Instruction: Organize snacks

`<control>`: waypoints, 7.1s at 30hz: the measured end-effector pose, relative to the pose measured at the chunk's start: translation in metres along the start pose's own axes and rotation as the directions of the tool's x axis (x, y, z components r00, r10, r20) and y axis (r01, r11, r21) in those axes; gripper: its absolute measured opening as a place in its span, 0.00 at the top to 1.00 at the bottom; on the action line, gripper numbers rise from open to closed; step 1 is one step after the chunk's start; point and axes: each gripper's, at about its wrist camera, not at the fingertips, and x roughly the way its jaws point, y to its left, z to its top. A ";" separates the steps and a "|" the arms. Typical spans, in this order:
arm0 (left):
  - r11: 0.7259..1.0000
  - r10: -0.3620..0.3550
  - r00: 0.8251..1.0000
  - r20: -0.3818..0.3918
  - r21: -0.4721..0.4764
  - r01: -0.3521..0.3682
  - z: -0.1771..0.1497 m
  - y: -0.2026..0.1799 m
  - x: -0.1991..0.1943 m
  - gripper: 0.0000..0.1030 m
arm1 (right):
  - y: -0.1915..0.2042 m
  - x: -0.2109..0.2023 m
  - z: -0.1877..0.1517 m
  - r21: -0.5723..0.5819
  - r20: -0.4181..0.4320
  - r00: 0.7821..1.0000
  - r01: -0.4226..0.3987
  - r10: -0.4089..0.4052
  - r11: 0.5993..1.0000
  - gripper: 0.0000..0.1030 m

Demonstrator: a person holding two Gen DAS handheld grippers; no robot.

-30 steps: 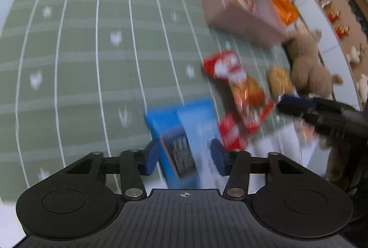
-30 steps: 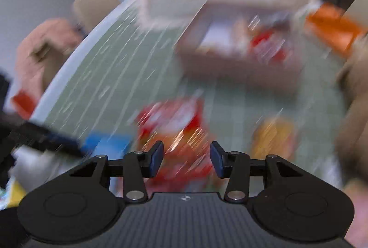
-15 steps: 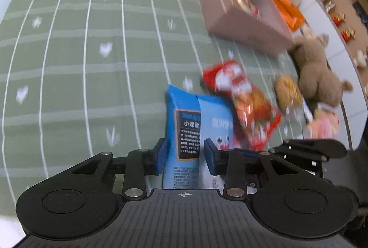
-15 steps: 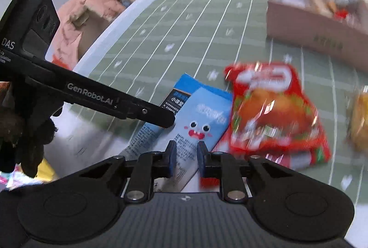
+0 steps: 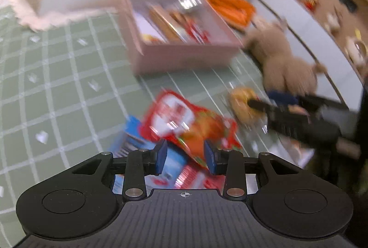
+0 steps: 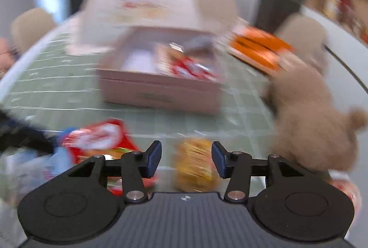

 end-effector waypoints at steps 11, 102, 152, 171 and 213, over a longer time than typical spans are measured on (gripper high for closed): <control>0.981 0.003 0.991 -0.132 0.191 0.022 -0.012 -0.031 0.044 0.61 | -0.018 -0.009 -0.042 0.077 -0.070 0.998 -0.005 0.010 0.997 0.54; 0.934 0.089 0.992 0.095 -0.354 -0.050 -0.057 0.123 -0.030 0.79 | 0.117 -0.012 -0.021 -0.206 -0.107 0.949 -0.313 0.296 0.927 0.49; 0.801 0.128 0.990 -0.061 0.594 -0.067 -0.064 -0.101 0.064 0.21 | -0.055 -0.044 -0.044 0.246 0.006 0.999 -0.048 0.048 0.968 0.55; 0.864 0.111 0.993 -0.046 0.498 -0.073 -0.052 -0.081 0.072 0.25 | -0.024 -0.001 -0.041 0.131 -0.101 0.993 -0.054 0.067 0.990 0.46; 0.991 0.037 0.963 0.266 -0.132 -0.002 0.014 0.048 -0.045 0.46 | -0.036 -0.058 0.044 0.060 0.115 0.992 -0.054 0.047 0.997 0.65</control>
